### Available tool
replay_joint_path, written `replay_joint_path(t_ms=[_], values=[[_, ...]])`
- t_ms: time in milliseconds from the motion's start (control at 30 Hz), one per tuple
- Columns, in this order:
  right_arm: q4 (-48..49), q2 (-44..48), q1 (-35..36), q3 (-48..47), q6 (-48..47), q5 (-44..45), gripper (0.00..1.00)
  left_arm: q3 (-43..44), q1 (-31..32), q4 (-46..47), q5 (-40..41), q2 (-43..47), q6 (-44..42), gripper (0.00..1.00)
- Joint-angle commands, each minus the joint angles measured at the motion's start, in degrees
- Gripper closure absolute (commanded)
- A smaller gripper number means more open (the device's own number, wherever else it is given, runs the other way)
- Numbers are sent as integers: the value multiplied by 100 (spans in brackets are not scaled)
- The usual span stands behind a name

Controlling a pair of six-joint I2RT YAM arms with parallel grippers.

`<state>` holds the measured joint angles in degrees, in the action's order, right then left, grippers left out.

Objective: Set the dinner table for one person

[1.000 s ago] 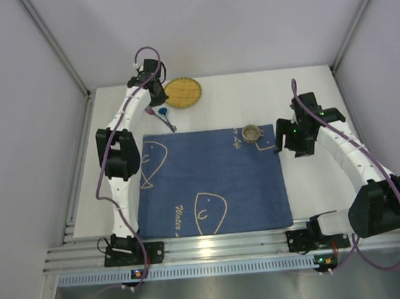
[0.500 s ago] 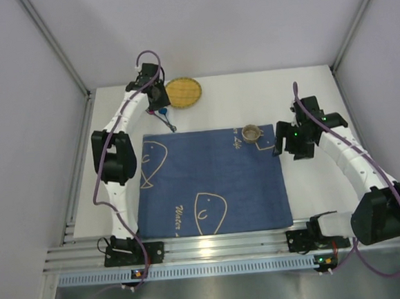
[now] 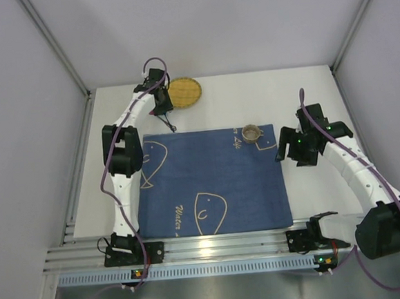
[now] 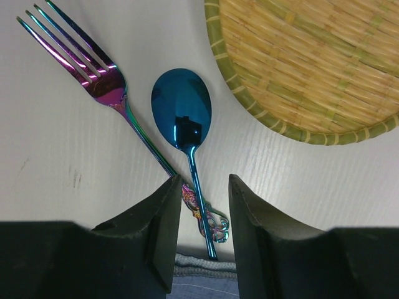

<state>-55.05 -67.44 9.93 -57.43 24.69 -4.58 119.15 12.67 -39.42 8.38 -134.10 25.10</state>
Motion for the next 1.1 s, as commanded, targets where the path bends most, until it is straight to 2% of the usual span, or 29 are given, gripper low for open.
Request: replay_joint_path(t_ms=[0, 400, 500, 533, 567, 700, 933, 1067], values=[[-67, 205, -106, -67, 177, 194, 23, 249, -36, 66, 304, -63, -128, 59], [-208, 214, -106, -66, 335, 352, 24, 301, -80, 242, 85, -573, -14, 62], [-226, 179, -106, -102, 335, 361, 24, 407, -98, 250, 67, -696, 12, 68], [-234, 187, -106, -111, 335, 370, 24, 433, -98, 259, 67, -714, 12, 71], [-243, 187, -106, -111, 335, 370, 23, 451, -106, 277, 58, -731, 12, 80], [-287, 187, -97, -128, 300, 379, 24, 469, -124, 294, 32, -723, 3, 99], [-296, 196, -106, -163, 195, 344, 24, 451, -133, 286, -3, -433, -76, 100], [-252, 196, -106, -172, 98, 291, 23, 416, -133, 286, -82, 32, -84, 100]])
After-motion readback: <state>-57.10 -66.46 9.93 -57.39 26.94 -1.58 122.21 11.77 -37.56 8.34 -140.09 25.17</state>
